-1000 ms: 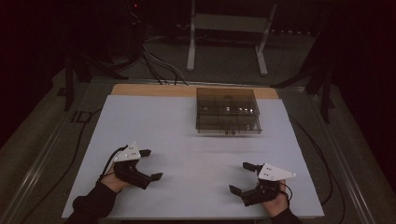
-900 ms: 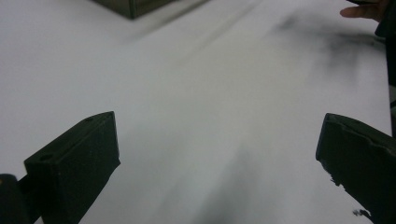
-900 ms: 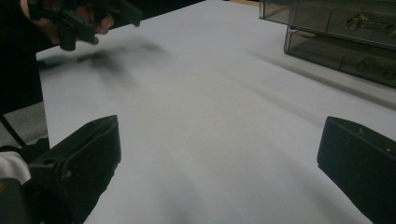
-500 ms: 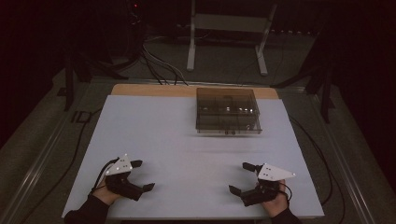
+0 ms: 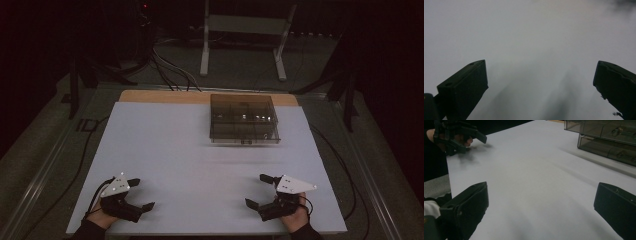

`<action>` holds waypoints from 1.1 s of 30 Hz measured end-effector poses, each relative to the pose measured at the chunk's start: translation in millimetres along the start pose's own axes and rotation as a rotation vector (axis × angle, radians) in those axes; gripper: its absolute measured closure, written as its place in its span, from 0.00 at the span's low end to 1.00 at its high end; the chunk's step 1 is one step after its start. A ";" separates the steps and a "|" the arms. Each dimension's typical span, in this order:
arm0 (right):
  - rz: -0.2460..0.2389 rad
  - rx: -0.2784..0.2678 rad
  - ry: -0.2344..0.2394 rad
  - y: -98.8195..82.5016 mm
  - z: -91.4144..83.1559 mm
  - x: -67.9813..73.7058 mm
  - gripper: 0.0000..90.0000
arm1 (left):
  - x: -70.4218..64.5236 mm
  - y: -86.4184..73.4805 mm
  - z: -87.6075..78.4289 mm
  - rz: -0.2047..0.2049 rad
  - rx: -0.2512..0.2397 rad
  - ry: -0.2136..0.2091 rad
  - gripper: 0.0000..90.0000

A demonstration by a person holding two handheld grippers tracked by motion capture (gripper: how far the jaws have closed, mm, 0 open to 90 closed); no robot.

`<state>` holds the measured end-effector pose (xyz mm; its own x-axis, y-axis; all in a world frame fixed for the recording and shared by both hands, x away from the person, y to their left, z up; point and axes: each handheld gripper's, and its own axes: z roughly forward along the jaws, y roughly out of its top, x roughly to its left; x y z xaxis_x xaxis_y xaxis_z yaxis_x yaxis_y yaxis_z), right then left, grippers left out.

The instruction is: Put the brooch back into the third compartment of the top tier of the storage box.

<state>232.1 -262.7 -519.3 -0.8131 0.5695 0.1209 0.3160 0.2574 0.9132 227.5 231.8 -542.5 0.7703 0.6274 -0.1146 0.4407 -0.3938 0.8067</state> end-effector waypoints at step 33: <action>-0.003 0.017 0.002 -0.7 2.0 -0.4 0.00 | 2.5 -7.7 -18.0 -0.027 -0.043 0.048 0.01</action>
<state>233.2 -261.5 -520.8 -0.8151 0.5670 0.1189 0.3216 0.2720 0.9070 217.7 248.5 -538.6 0.7348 0.6694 -0.1091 0.4399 -0.3479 0.8279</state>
